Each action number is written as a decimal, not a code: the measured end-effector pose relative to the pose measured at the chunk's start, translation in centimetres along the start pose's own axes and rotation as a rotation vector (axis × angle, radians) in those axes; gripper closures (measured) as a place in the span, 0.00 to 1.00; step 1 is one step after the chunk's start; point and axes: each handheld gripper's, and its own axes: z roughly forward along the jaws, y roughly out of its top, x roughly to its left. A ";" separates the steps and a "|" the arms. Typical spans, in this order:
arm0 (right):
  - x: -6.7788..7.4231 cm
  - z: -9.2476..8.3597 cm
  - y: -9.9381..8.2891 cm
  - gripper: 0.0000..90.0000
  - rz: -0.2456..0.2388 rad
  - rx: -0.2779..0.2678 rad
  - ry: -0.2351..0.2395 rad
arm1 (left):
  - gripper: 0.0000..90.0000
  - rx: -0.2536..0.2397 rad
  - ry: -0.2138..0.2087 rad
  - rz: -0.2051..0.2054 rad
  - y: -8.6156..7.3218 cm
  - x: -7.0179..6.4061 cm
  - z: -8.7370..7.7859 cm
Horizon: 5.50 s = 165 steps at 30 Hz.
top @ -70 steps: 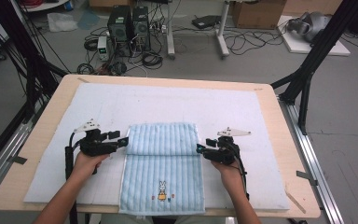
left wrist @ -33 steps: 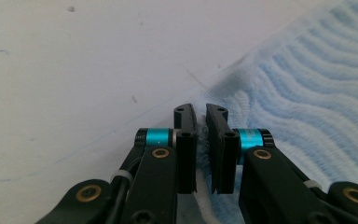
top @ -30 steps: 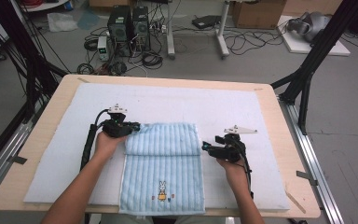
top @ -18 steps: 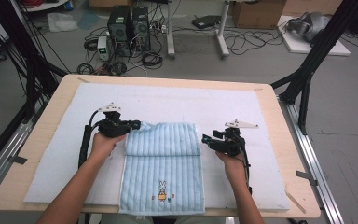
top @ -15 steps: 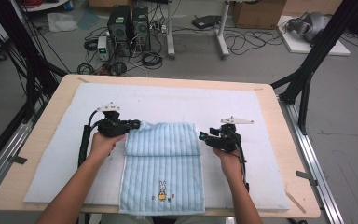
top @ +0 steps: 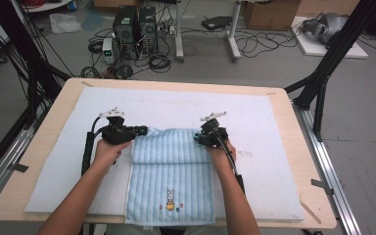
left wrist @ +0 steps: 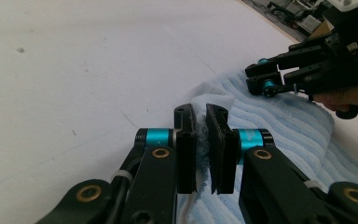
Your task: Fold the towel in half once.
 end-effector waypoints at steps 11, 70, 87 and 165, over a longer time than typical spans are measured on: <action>-0.8 -3.2 -0.6 0.96 0.071 -0.132 0.104 | 0.91 -0.028 -0.025 0.000 0.1 -0.3 -1.8; 0.6 -6.2 -7.4 0.96 0.050 -0.093 0.188 | 0.57 -0.040 0.070 -0.016 -5.0 -0.5 -5.4; 0.4 -6.4 -7.0 0.76 0.101 -0.196 0.075 | 0.71 0.042 0.077 0.012 -5.3 -1.2 -3.6; -2.1 -2.8 -2.6 0.94 0.152 -0.154 -0.003 | 0.94 0.054 0.181 0.055 0.3 1.9 3.2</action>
